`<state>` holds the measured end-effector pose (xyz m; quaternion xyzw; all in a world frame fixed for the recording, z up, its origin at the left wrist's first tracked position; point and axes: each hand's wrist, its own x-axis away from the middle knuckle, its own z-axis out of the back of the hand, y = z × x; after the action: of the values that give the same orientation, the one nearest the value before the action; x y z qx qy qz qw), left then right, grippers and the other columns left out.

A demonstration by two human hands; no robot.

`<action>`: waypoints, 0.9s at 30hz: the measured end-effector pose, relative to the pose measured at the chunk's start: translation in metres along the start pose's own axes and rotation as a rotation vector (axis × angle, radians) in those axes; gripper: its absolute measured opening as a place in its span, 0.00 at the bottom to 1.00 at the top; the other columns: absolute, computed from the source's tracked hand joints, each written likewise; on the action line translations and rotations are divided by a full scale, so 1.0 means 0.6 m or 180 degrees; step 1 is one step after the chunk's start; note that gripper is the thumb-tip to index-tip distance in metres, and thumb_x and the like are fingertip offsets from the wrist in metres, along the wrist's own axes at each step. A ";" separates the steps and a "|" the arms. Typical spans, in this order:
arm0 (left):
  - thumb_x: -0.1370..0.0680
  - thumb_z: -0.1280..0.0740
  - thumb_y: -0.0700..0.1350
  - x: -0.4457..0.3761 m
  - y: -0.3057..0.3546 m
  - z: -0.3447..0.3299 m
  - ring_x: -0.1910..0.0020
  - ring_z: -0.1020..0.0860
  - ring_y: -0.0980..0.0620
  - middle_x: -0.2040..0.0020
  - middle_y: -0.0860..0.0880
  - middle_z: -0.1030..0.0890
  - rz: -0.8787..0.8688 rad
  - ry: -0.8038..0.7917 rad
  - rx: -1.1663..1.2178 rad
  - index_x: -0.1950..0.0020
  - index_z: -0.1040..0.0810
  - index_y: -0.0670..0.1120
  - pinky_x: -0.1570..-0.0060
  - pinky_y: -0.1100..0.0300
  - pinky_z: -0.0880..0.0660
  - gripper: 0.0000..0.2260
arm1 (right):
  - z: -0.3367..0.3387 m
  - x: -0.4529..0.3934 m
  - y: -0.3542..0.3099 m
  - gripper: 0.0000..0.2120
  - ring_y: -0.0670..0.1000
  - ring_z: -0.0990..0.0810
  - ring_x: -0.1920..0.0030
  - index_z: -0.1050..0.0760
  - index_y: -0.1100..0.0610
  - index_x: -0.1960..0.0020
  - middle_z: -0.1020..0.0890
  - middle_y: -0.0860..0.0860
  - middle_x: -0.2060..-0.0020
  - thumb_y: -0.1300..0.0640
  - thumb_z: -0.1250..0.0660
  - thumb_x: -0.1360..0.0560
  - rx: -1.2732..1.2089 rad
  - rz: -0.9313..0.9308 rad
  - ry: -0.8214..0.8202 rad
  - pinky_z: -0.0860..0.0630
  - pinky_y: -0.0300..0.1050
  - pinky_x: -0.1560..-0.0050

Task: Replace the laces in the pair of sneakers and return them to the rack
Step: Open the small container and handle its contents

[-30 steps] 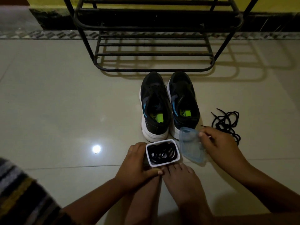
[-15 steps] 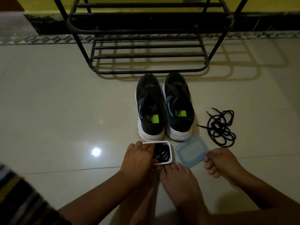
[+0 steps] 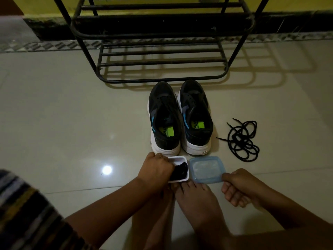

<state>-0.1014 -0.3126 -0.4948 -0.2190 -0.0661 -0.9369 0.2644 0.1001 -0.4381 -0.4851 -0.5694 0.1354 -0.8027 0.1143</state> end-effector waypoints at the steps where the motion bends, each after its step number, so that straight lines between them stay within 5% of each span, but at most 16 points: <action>1: 0.28 0.31 0.45 -0.005 0.000 -0.014 0.50 0.23 0.45 0.52 0.46 0.20 0.0000 0.0035 -0.0031 0.51 0.21 0.47 0.49 0.57 0.32 0.07 | 0.001 0.000 -0.002 0.18 0.52 0.29 0.81 0.24 0.65 0.64 0.23 0.58 0.76 0.54 0.39 0.22 0.0124 0.0121 0.0105 0.36 0.35 0.79; 5: 0.25 0.32 0.47 -0.014 -0.007 -0.032 0.45 0.26 0.46 0.47 0.47 0.22 -0.0045 0.0218 -0.0087 0.46 0.22 0.48 0.46 0.55 0.35 0.09 | 0.001 0.000 -0.012 0.18 0.51 0.28 0.73 0.31 0.59 0.71 0.28 0.51 0.76 0.55 0.38 0.24 0.1111 0.1666 0.1455 0.36 0.42 0.73; 8: 0.26 0.32 0.48 -0.010 -0.016 -0.028 0.48 0.24 0.46 0.50 0.47 0.21 -0.0268 0.0384 0.0122 0.49 0.20 0.47 0.48 0.55 0.33 0.08 | -0.028 0.006 -0.037 0.11 0.43 0.27 0.70 0.28 0.51 0.65 0.26 0.45 0.73 0.55 0.36 0.24 0.1194 0.2395 0.1340 0.34 0.40 0.69; 11: 0.39 0.22 0.49 -0.008 -0.024 -0.035 0.66 0.21 0.49 0.66 0.49 0.20 -0.0421 0.0647 0.0143 0.63 0.19 0.49 0.64 0.58 0.27 0.10 | -0.069 -0.009 -0.058 0.11 0.42 0.25 0.67 0.23 0.52 0.66 0.22 0.47 0.70 0.55 0.35 0.24 0.1368 0.2208 0.0716 0.33 0.31 0.67; 14: 0.27 0.31 0.50 -0.008 -0.029 -0.051 0.56 0.22 0.44 0.57 0.45 0.20 -0.0591 0.0951 0.0596 0.50 0.20 0.44 0.56 0.55 0.29 0.11 | -0.094 -0.029 -0.064 0.18 0.42 0.33 0.73 0.32 0.55 0.72 0.31 0.48 0.76 0.58 0.33 0.25 0.1119 0.2018 0.0381 0.37 0.33 0.72; 19: 0.27 0.41 0.53 0.007 -0.026 -0.055 0.58 0.23 0.46 0.58 0.45 0.20 -0.0582 0.1254 0.1699 0.49 0.20 0.42 0.57 0.60 0.32 0.18 | -0.091 -0.035 -0.066 0.09 0.40 0.33 0.76 0.27 0.60 0.64 0.29 0.50 0.74 0.60 0.31 0.27 0.0562 0.1888 0.0151 0.37 0.32 0.73; 23: 0.28 0.41 0.54 0.035 -0.034 -0.039 0.60 0.29 0.56 0.60 0.52 0.25 0.0079 0.1758 0.2657 0.53 0.22 0.45 0.60 0.70 0.36 0.15 | -0.091 -0.027 -0.069 0.08 0.41 0.24 0.66 0.23 0.57 0.59 0.22 0.47 0.68 0.53 0.28 0.29 0.1026 0.1996 0.0103 0.31 0.34 0.65; 27: 0.27 0.36 0.49 0.050 -0.080 -0.019 0.66 0.30 0.55 0.64 0.50 0.26 0.0818 0.2518 0.2625 0.59 0.25 0.42 0.66 0.66 0.34 0.10 | -0.104 -0.030 -0.070 0.11 0.43 0.29 0.67 0.28 0.54 0.63 0.28 0.44 0.71 0.50 0.30 0.28 0.1665 0.2106 0.0563 0.36 0.34 0.67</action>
<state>-0.1536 -0.2885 -0.4918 0.2621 -0.2944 -0.8048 0.4438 0.0457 -0.3872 -0.5061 -0.3762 0.1120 -0.7759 0.4940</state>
